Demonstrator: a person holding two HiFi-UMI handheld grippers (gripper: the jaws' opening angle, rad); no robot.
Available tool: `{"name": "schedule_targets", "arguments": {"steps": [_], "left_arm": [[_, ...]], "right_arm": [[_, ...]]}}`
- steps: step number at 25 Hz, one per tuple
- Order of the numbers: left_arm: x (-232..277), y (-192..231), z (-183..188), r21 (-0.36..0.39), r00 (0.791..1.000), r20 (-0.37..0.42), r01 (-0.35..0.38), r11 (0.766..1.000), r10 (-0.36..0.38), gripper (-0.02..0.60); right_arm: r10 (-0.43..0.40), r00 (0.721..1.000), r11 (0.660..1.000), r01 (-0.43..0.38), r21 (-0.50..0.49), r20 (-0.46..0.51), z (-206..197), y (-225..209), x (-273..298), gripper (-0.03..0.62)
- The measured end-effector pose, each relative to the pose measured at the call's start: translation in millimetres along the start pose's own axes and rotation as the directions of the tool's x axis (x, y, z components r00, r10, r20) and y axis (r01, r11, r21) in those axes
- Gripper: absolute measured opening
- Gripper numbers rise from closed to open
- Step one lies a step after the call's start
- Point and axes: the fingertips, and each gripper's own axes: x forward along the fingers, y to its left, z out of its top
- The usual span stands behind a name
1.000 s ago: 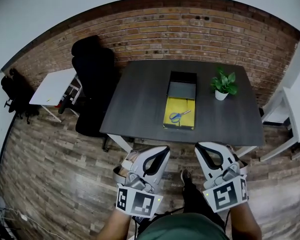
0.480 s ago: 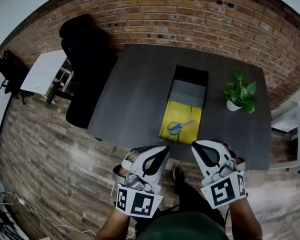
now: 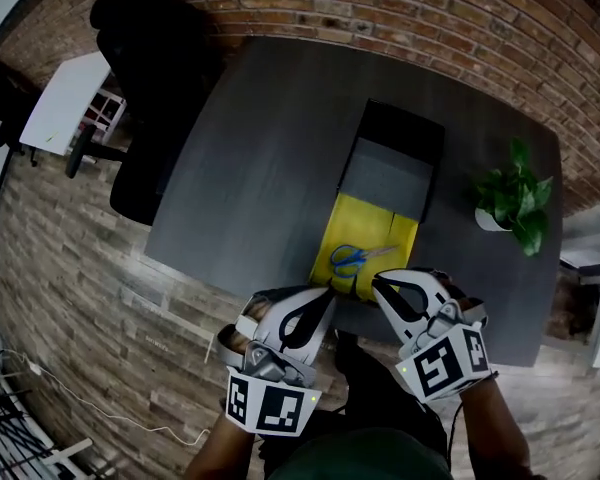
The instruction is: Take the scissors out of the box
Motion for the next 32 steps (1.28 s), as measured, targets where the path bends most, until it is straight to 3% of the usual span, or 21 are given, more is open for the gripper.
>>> {"name": "schedule_targets", "arguments": {"steps": [8,11,16,26,32], "left_arm": [[33,-1,-58,-0.087,0.997,-0.069,0.015,0.996,-0.021,-0.002],[43,-3,-77,-0.111,0.996,-0.087,0.015,0.994,-0.025,-0.002],[58,-10,-107,-0.148,0.993,-0.114,0.023,0.989,-0.04,-0.002],[80,-16,-136,-0.205,0.99,-0.133,0.024,0.978,-0.052,-0.002],[82,-17,-142,-0.214,0.988,-0.139,0.03,0.976,-0.061,-0.002]], "right_arm": [[0.206,0.975,0.978,-0.207,-0.001,-0.08,-40,14,73,0.012],[0.264,0.958,0.963,-0.267,-0.014,-0.114,-55,22,99,0.062],[0.348,0.92,0.931,-0.362,-0.052,-0.181,-86,36,133,0.066],[0.449,0.843,0.862,-0.496,-0.103,-0.297,-122,56,165,0.089],[0.461,0.826,0.851,-0.515,-0.1,-0.325,-127,59,171,0.087]]}}
